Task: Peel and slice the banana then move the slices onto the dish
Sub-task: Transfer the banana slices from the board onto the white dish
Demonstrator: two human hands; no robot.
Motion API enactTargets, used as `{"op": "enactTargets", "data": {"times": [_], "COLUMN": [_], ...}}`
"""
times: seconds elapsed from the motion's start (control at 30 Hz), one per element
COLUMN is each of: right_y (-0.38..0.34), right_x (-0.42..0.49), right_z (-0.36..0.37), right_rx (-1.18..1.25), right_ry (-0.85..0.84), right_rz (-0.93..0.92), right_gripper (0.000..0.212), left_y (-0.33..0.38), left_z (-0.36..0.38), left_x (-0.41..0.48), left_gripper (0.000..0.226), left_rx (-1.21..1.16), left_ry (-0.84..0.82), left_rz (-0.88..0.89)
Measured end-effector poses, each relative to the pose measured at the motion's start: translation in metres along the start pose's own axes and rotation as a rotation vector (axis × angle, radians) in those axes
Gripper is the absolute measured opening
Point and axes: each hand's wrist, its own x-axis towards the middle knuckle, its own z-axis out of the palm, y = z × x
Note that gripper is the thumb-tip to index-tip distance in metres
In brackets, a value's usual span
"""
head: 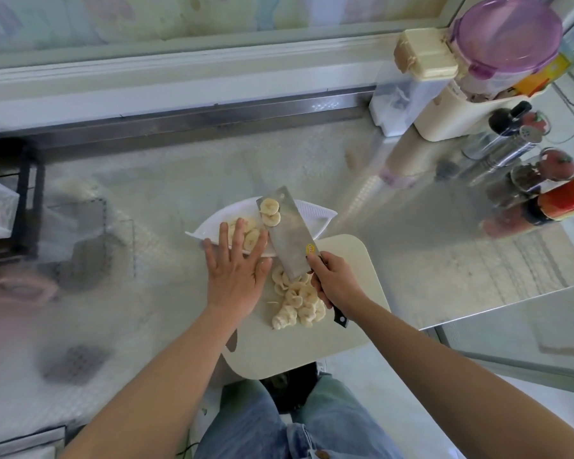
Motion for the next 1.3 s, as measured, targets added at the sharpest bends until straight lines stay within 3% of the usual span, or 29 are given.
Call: {"op": "enactTargets", "data": {"times": [0.33,0.8,0.9,1.1,1.2,1.3], "right_y": [0.004,0.002,0.003,0.030,0.060,0.088], "right_x": [-0.007,-0.012,-0.013,-0.030,-0.042,-0.057], "right_z": [-0.014,-0.024,-0.032,-0.055,-0.063,-0.066], "right_rx": [-0.134,-0.149,-0.105,0.002,-0.015,-0.036], "right_ry": [0.016,0.012,0.037,0.163,0.196,0.221], "right_rz": [0.002,0.025,0.014,-0.029,-0.004,0.022], "right_gripper": [0.037,0.035,0.043,0.037,0.039,0.041], "left_y": [0.031,0.029,0.027,0.037,0.040,0.044], "left_z": [-0.015,-0.020,-0.021,-0.022,-0.015,-0.006], "left_x": [0.020,0.033,0.030,-0.004,-0.028,-0.047], "left_gripper": [0.054,0.073,0.070,0.049,0.033,0.038], "left_rx": [-0.111,-0.075,-0.105,-0.287,-0.252,-0.279], "left_ry": [0.069,-0.062,-0.043,0.071,0.095,0.060], "left_rz": [0.072,-0.078,-0.092,0.131,0.225,0.236]}}
